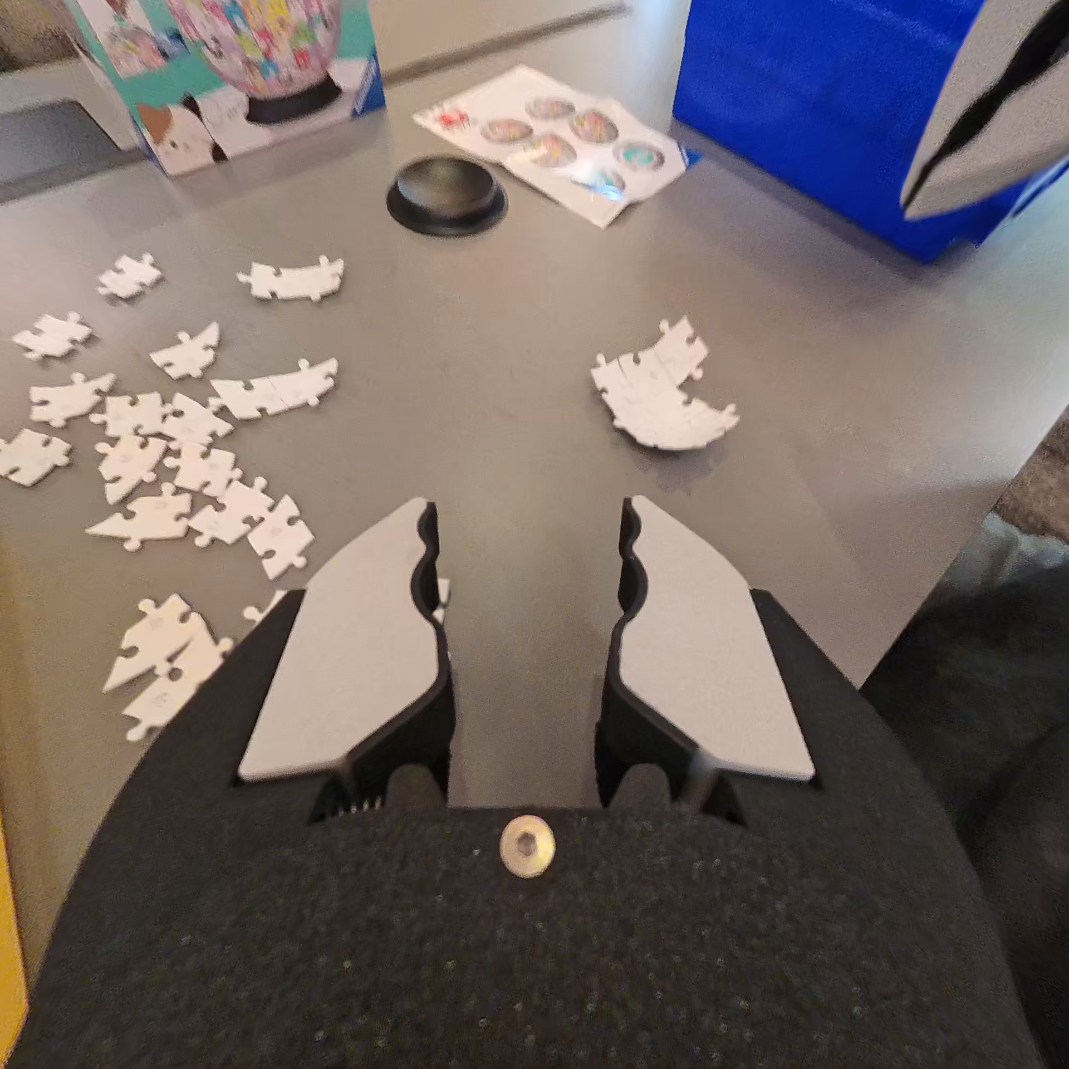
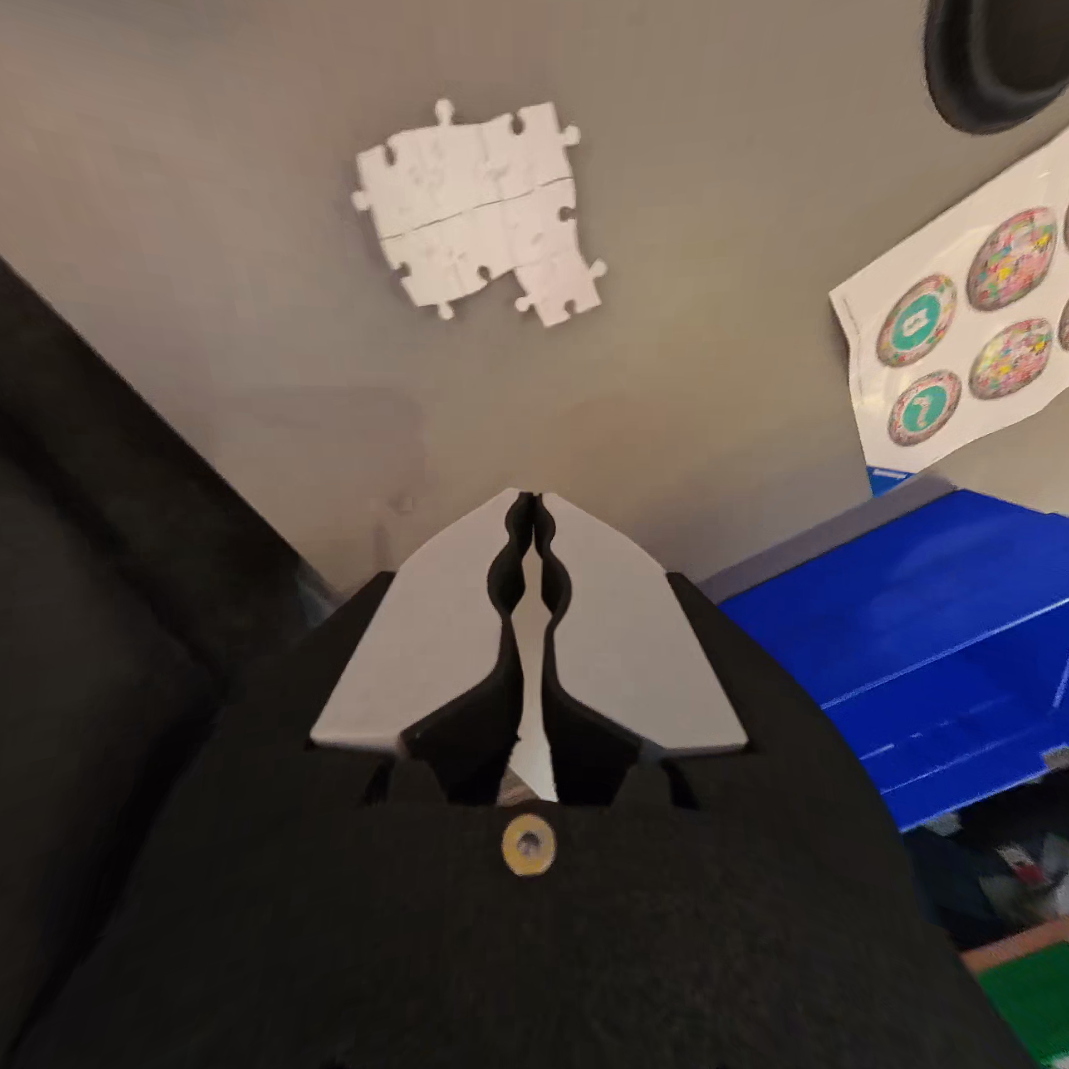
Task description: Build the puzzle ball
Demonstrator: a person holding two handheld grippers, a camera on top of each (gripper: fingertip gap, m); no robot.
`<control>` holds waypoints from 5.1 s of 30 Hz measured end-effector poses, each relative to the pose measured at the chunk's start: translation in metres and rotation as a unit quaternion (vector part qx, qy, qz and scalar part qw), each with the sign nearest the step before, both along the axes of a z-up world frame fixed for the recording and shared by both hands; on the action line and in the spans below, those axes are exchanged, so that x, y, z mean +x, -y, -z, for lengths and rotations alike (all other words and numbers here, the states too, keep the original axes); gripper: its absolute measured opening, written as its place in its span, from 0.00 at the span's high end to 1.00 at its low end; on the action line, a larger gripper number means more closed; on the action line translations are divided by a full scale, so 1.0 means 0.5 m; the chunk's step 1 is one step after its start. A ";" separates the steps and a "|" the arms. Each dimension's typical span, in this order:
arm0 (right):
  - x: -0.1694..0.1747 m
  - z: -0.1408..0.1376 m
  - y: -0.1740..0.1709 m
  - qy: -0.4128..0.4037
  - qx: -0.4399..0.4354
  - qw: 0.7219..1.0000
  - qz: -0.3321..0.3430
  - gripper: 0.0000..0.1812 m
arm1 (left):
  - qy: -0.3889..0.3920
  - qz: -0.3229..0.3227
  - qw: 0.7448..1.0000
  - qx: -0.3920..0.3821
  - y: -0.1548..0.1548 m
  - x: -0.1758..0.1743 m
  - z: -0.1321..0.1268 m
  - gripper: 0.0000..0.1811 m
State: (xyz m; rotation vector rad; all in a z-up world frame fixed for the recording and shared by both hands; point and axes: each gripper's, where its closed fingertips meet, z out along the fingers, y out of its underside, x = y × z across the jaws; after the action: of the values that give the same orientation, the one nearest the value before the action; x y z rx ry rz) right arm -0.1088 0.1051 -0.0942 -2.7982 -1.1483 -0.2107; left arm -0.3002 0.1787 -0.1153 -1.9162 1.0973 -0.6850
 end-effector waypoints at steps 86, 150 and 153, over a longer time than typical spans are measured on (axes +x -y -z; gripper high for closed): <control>-0.110 0.062 -0.020 -0.434 0.303 0.846 -0.065 0.82 | -0.091 0.429 0.891 0.118 0.101 0.216 0.020 0.84; -0.022 0.151 -0.109 -0.229 0.245 0.941 0.046 0.83 | -0.090 0.266 0.957 -0.069 0.046 0.204 0.116 0.54; -0.022 0.157 -0.109 -0.215 0.245 0.945 0.033 0.83 | -0.095 0.280 0.950 -0.100 0.061 0.204 0.131 0.54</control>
State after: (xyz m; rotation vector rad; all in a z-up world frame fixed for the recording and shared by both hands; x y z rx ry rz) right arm -0.1198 0.1596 -0.1724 -2.2846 -0.7706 0.0986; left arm -0.1984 0.1482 -0.1810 -1.8701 1.7883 -0.9610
